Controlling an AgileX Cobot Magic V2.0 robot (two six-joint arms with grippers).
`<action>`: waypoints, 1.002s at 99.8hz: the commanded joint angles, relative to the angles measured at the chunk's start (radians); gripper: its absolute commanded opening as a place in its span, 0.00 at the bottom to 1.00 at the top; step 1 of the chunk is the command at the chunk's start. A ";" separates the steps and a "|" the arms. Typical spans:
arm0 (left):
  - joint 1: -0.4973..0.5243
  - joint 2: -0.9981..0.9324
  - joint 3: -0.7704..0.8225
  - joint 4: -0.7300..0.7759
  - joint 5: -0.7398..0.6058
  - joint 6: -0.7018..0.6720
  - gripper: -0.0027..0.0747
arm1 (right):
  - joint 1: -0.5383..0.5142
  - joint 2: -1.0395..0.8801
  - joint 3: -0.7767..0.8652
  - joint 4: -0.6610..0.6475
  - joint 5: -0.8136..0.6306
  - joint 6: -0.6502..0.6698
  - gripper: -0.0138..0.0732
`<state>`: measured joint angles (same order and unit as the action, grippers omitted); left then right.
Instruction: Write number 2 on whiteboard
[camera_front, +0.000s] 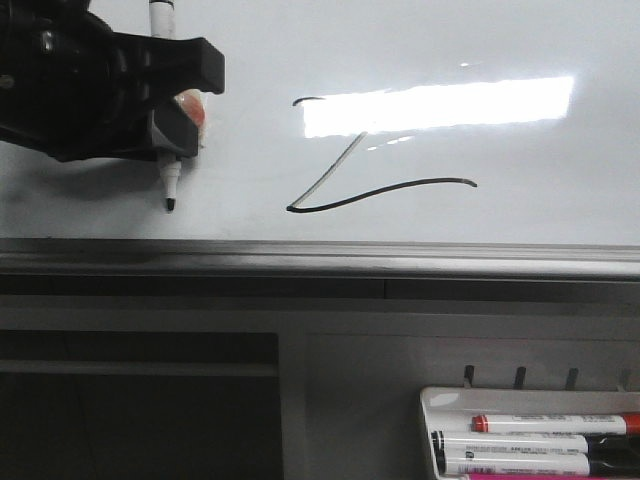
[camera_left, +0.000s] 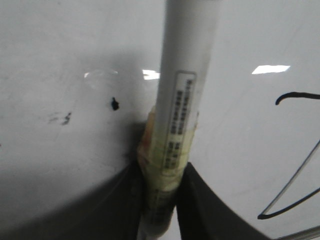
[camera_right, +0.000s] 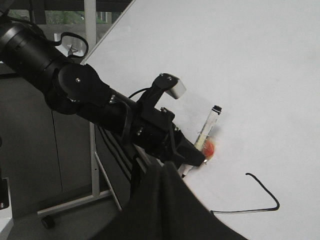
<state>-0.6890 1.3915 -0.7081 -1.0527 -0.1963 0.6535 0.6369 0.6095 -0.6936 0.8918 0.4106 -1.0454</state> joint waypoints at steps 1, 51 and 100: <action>0.003 -0.007 -0.022 -0.008 -0.052 -0.011 0.25 | -0.006 -0.002 -0.028 0.028 -0.036 0.001 0.08; 0.003 -0.002 -0.022 -0.013 -0.052 -0.011 0.59 | -0.006 -0.002 -0.028 0.028 -0.047 0.001 0.08; 0.003 -0.033 -0.022 -0.048 -0.046 -0.011 0.61 | -0.006 -0.002 -0.028 0.028 -0.051 0.001 0.08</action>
<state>-0.6931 1.3806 -0.7113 -1.0832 -0.1758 0.6498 0.6369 0.6087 -0.6919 0.8918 0.4181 -1.0454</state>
